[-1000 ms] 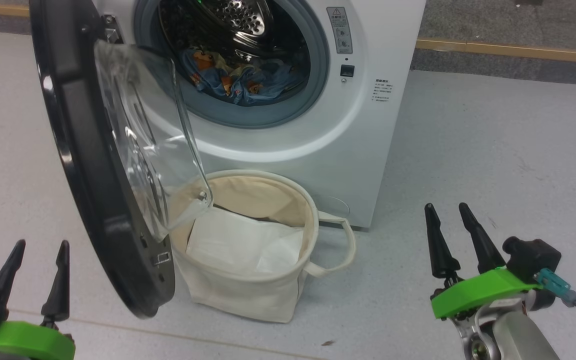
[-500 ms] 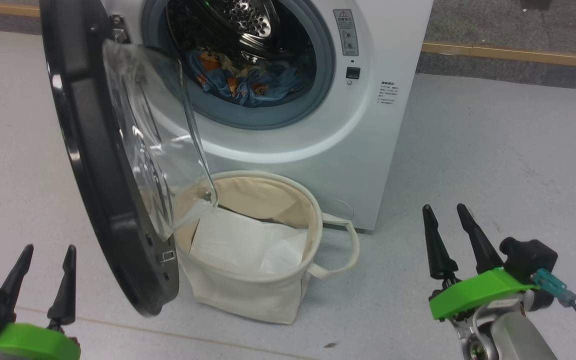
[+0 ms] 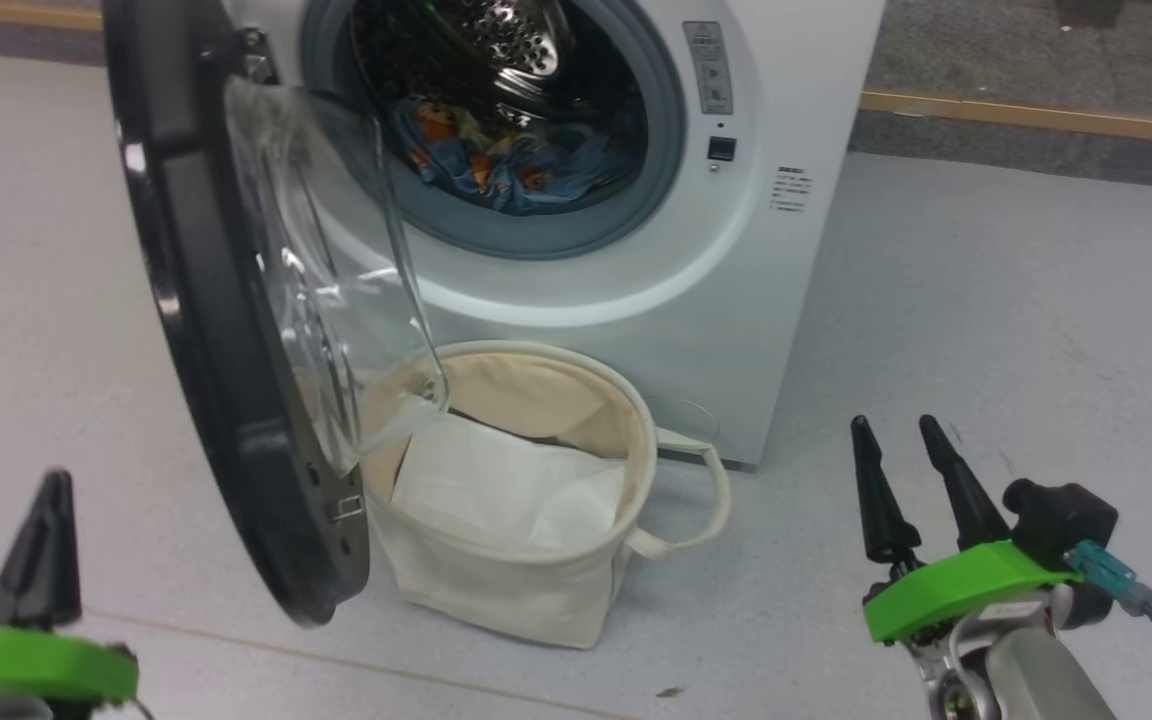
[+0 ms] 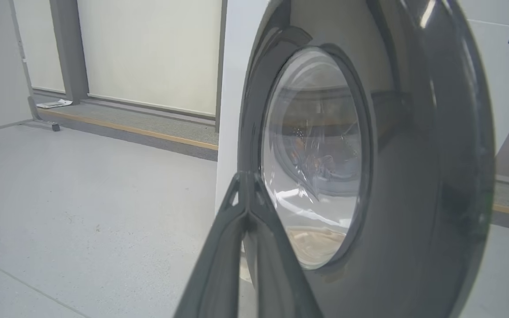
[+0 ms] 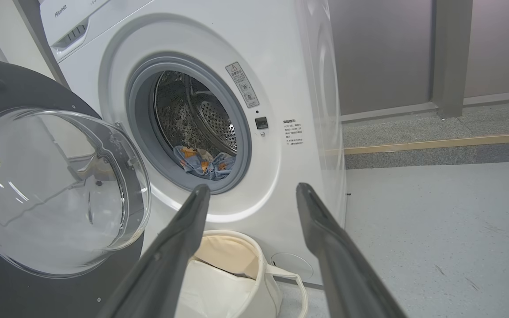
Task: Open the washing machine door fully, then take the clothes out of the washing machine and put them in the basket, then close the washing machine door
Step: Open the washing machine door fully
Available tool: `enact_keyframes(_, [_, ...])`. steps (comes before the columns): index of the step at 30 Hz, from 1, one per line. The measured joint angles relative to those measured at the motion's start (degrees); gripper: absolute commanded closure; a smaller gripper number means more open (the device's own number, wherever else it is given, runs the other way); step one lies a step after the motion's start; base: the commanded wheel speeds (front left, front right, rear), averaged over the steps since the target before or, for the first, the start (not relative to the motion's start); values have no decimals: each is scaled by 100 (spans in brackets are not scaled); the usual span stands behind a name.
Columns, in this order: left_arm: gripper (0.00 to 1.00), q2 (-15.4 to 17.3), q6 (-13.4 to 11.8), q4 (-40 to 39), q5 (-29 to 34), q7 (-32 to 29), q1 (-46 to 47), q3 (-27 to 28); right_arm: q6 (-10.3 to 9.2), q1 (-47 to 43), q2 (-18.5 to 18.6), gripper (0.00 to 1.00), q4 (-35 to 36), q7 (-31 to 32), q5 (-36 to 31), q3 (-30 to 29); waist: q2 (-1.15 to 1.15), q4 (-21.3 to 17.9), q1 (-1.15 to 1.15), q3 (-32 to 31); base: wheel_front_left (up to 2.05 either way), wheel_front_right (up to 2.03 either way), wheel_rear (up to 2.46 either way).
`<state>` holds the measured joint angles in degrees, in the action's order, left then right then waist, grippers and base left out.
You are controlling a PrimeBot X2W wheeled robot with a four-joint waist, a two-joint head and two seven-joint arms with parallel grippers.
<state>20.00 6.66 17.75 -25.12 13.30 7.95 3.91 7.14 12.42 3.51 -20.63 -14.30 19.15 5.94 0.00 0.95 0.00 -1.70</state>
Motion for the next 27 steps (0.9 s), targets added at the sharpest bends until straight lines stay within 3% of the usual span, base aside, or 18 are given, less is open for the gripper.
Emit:
enact_keyframes(5, [100,-69,-1,-541,-337,-91,554,115,0,-1,0,0,-29,0,-47,-38,0,159,0,-26,0,0,0])
enact_keyframes(11, [100,-368,-37,-1463,-827,-726,967,4,0,0,0,0,-44,0,-48,-38,0,277,0,-46,0,0,0])
enact_keyframes(19, [100,-889,-272,-2693,-1100,-1938,1016,-979,0,0,0,0,-65,0,-48,-65,0,389,0,-14,0,0,0])
enact_keyframes(27, [100,-1435,-643,-2736,-1266,-2576,907,-1884,0,9,-1,0,-45,0,-48,-88,0,383,0,156,0,0,0])
